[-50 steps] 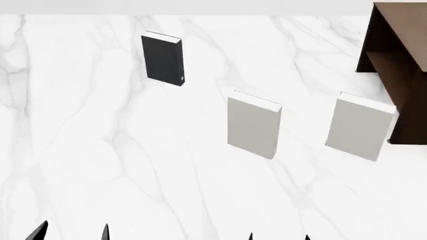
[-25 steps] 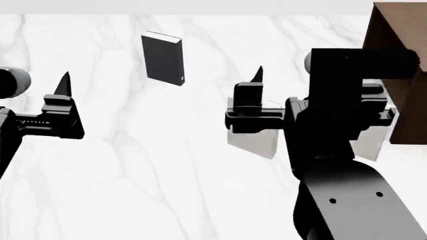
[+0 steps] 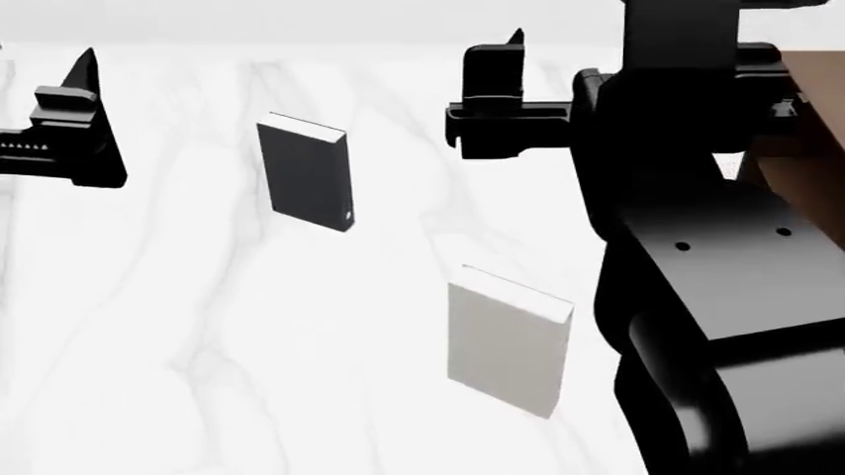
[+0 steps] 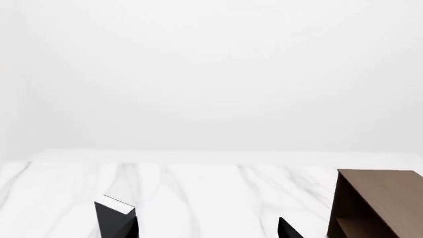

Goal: Pick up the book on the left and place it on top of the shelf.

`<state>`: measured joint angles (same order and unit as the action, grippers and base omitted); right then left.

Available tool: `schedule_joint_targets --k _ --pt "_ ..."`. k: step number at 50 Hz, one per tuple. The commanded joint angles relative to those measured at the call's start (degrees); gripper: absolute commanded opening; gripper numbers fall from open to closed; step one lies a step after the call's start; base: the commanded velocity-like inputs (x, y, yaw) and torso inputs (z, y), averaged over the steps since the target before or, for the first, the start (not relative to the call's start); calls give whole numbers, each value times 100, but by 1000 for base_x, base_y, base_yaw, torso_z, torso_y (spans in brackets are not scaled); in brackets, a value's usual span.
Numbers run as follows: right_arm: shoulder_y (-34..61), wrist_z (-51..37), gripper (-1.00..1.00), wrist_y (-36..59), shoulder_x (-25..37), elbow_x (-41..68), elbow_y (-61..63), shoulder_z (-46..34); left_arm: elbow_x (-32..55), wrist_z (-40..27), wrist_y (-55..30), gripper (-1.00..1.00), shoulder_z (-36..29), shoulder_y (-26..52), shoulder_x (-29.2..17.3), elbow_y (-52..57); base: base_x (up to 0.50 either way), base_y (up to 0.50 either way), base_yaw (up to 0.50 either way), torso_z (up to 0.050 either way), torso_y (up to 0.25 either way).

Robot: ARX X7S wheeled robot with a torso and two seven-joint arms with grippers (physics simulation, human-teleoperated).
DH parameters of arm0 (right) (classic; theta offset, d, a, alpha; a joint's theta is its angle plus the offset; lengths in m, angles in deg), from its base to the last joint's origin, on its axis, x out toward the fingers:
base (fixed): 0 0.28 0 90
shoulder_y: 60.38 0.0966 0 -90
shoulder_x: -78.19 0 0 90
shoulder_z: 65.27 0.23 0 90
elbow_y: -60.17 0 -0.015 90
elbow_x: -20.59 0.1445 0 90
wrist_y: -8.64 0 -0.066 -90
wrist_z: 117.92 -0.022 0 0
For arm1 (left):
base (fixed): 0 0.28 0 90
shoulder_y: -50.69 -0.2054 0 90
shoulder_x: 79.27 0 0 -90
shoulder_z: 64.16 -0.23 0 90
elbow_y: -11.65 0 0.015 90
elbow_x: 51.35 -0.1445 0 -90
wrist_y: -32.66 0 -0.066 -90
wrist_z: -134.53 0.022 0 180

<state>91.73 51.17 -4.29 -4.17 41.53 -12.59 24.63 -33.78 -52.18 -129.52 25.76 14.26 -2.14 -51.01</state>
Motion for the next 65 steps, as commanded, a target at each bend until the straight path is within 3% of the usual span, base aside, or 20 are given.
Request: schedule_joint_targets --k 1,57,65 --pt "109 -21 100 117 -3 84 -59 -51 35 -18 -25 100 48 68 -54 12 500 0 0 0 15" --pt "-63 -147 100 -154 148 216 -208 -412 177 -100 96 100 66 -21 -133 -25 500 0 0 0 1" --pt "10 -142 100 -122 160 260 -255 -448 206 -112 79 100 75 -27 -149 -1 35 0 0 0 2"
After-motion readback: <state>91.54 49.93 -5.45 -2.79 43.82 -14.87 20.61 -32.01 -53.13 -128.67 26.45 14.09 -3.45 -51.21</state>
